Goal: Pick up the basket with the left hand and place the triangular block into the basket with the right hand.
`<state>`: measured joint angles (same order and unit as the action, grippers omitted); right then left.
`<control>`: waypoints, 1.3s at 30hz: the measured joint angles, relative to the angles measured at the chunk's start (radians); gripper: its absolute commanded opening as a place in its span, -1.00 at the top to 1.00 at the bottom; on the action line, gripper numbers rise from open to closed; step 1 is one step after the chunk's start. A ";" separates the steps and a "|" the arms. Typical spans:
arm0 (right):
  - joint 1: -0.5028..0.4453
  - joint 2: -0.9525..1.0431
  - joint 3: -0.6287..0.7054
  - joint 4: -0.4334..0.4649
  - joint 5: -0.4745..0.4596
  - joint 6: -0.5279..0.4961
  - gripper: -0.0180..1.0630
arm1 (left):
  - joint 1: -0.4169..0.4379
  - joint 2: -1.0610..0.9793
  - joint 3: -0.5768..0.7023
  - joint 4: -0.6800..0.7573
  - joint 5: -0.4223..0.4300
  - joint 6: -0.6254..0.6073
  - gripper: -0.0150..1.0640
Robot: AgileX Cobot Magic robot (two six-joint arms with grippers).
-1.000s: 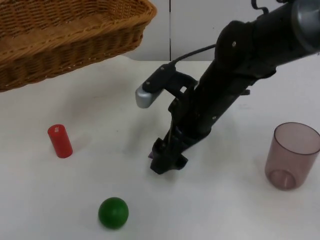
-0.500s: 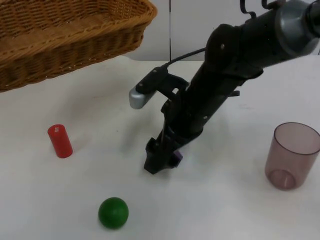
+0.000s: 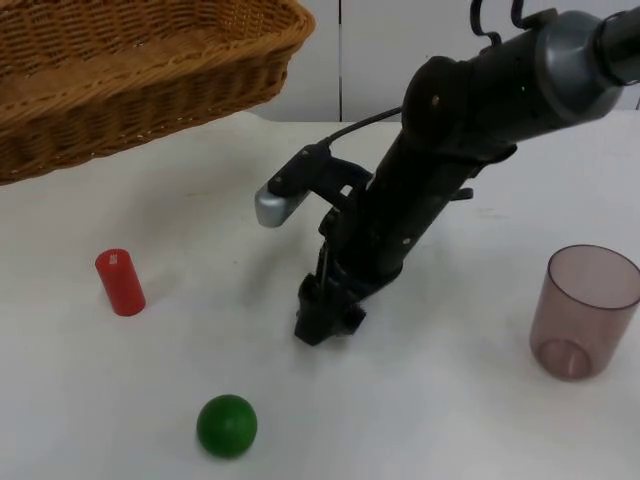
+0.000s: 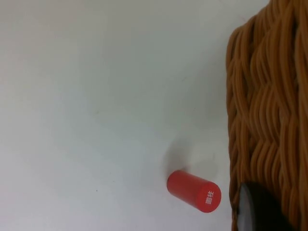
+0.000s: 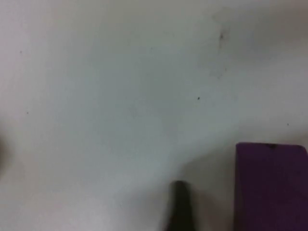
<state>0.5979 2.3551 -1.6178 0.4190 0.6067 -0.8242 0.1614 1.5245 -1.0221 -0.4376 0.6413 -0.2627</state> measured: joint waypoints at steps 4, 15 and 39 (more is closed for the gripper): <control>0.000 0.000 0.000 -0.045 0.005 0.048 0.65 | 0.000 0.000 0.000 0.000 0.002 0.000 0.98; 0.000 -0.035 0.003 -0.120 0.109 0.176 0.71 | 0.000 0.000 0.000 0.000 0.006 0.000 0.98; 0.000 -0.645 0.053 -0.216 0.230 0.479 0.76 | -0.037 0.000 0.000 0.005 0.050 0.068 0.98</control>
<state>0.5979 1.7096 -1.5646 0.2030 0.8366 -0.3449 0.1247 1.5245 -1.0221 -0.4324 0.6909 -0.1942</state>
